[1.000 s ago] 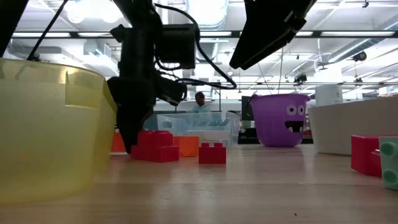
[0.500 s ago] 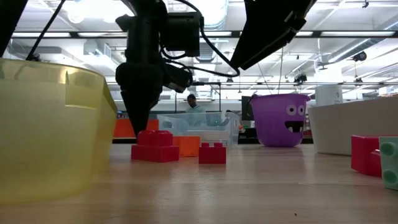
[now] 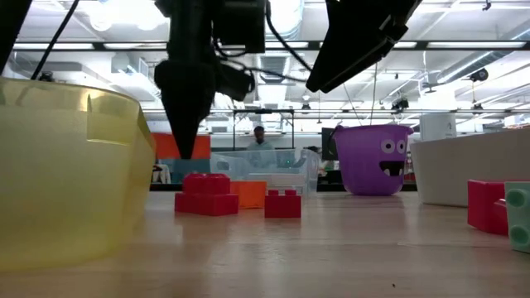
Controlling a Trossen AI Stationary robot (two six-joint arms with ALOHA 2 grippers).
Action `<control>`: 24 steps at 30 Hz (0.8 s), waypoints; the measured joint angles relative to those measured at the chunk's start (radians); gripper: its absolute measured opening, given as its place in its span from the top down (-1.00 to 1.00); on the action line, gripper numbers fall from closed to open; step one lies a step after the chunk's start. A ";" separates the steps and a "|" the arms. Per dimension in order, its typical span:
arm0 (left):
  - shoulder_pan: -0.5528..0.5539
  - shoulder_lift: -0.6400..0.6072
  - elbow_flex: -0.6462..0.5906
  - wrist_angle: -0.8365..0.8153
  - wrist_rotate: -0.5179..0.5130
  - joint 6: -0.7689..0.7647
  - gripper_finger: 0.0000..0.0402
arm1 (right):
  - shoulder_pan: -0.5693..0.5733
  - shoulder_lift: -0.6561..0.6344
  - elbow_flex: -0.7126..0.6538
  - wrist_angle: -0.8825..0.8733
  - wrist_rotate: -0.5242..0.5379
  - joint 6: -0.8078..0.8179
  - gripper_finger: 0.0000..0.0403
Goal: Pick & Place Toys
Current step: Put the orange game piece into the yellow bin
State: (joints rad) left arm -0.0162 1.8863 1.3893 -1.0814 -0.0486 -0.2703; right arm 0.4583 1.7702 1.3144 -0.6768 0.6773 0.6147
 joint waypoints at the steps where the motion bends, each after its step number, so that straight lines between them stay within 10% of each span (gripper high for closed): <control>1: -0.001 -0.010 0.003 -0.002 0.000 0.000 0.33 | 0.000 0.000 0.000 0.000 0.000 0.000 -0.79; 24: -0.278 -0.350 0.013 -0.165 0.016 -0.529 0.33 | 0.000 0.000 0.000 0.003 0.000 0.002 -0.79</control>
State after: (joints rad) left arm -0.2941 1.5360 1.4021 -1.2469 -0.0329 -0.7990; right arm 0.4587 1.7702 1.3144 -0.6735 0.6773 0.6163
